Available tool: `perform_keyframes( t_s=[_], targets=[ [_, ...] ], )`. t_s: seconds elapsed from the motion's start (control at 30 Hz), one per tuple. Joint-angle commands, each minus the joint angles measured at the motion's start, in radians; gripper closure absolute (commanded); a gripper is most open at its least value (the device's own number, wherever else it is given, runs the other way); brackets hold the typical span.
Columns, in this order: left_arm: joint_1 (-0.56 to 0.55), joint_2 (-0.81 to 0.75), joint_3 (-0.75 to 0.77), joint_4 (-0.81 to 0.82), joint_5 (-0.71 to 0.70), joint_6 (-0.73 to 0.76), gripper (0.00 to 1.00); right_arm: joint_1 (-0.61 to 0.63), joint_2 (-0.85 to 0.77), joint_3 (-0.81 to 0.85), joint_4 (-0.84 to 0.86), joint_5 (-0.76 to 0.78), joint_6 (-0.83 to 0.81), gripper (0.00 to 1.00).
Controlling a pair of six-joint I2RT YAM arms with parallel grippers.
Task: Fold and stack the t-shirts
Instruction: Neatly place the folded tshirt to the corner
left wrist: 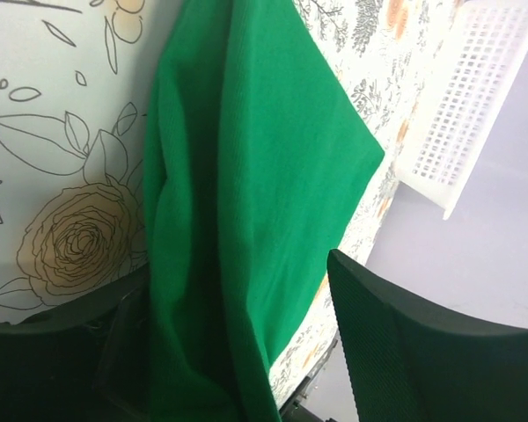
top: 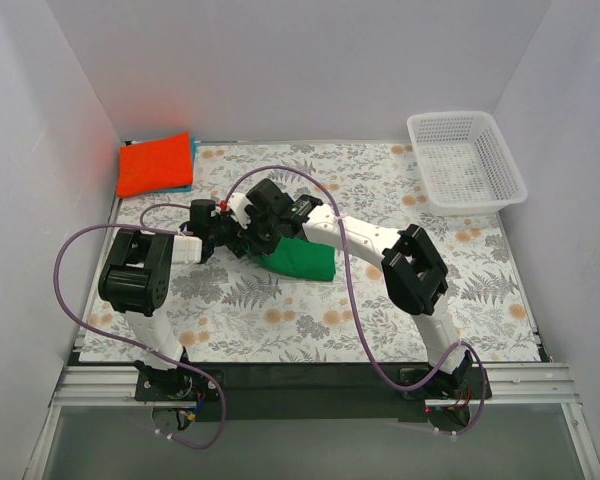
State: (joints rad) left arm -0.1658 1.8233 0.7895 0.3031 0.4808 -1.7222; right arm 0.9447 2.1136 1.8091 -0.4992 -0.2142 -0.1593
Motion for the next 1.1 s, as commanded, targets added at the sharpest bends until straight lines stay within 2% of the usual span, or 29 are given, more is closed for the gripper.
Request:
perform_keyframes(
  t_s=[0.0,0.33,0.6,0.8,0.87,0.97,1.0,1.07],
  targets=[
    [0.009,0.011,-0.044,-0.016,-0.016,0.009,0.35,-0.011,-0.069,-0.014,0.014,-0.024,0.010,0.99],
    [0.038,0.024,-0.049,0.039,0.047,-0.002,0.30,-0.021,-0.086,-0.036,0.019,-0.039,0.012,0.99],
    [0.029,0.073,-0.027,0.031,0.022,-0.001,0.37,-0.021,-0.075,-0.025,0.021,-0.093,0.026,0.99],
    [0.009,0.077,0.014,-0.012,-0.010,0.042,0.53,-0.021,-0.064,-0.013,0.021,-0.108,0.027,0.99],
    [0.006,0.071,0.030,-0.056,-0.046,0.087,0.67,-0.021,-0.066,-0.008,0.021,-0.105,0.029,0.99],
    [-0.006,0.062,0.105,-0.209,-0.180,0.203,0.88,-0.021,-0.067,-0.005,0.021,-0.090,0.032,0.82],
    [-0.005,0.060,0.143,-0.240,-0.204,0.225,0.93,-0.023,-0.073,-0.008,0.021,-0.086,0.035,0.68],
    [-0.005,0.056,0.181,-0.345,-0.272,0.318,1.00,-0.032,-0.095,-0.017,0.021,-0.067,0.041,0.52]
  ],
)
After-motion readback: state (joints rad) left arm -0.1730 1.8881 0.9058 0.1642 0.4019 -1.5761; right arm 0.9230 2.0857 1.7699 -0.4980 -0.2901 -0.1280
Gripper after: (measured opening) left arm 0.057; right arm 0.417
